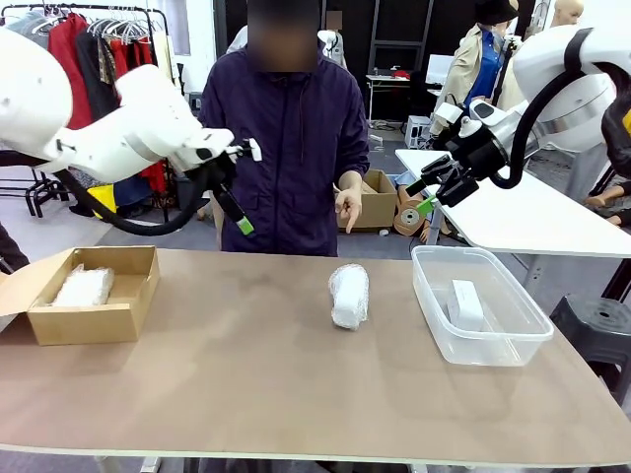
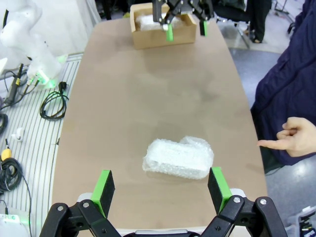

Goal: Separate and place wrapped and unwrapped clocks.
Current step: Pick up the Digital clock indicated by the person.

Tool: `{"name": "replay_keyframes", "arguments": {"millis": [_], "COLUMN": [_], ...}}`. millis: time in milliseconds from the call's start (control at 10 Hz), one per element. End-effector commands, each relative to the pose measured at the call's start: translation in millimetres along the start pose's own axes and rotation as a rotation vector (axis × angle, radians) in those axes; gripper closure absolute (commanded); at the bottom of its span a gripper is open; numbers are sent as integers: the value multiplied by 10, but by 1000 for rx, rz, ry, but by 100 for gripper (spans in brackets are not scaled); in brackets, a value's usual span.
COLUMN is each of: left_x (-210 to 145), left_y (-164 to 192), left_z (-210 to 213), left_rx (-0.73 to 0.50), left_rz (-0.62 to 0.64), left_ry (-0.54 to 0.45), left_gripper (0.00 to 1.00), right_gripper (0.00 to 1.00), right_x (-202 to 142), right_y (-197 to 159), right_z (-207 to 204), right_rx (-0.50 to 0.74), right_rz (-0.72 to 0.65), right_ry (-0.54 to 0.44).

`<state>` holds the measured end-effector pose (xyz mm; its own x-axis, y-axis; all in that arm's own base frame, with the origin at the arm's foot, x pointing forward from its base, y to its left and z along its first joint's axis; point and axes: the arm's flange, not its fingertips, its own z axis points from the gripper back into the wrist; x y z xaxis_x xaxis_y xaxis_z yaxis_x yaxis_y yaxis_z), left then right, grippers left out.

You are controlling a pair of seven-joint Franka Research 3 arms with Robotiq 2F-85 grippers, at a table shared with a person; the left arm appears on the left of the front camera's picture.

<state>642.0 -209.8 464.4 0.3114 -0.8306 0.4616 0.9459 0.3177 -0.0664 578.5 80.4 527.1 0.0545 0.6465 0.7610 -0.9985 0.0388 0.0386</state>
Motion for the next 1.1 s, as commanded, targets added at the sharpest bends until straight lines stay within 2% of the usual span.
{"name": "replay_keyframes", "arguments": {"millis": [0, 200, 300, 400, 600, 700, 800, 1000], "left_x": [282, 414, 427, 303, 303, 404, 438, 669], "left_y": [216, 213, 222, 81, 81, 126, 113, 45], "left_z": [-80, -265, -248, -300, -300, -345, -410, -584], "left_rx": [-87, -115, -104, -90, -90, -98, -52, 13], "left_rz": [11, -18, -91, 5, 5, -24, 16, 47], "left_ry": [58, 5, -54, 35, 35, 8, 33, 152], "left_gripper": [0, 0, 0, 0, 0, 0, 0, 0], "right_gripper": [0, 0, 0, 0, 0, 0, 0, 0], "right_x": [12, 12, 12, 12, 12, 12, 12, 12], "right_y": [17, 17, 17, 17, 17, 17, 17, 17], "right_z": [13, 13, 13, 13, 13, 13, 13, 13], "right_rx": [-2, -2, -2, -2, -2, -2, -2, -2], "right_rz": [3, 3, 3, 3, 3, 3, 3, 3], "right_ry": [5, 5, 5, 5, 5, 5, 5, 5]}}
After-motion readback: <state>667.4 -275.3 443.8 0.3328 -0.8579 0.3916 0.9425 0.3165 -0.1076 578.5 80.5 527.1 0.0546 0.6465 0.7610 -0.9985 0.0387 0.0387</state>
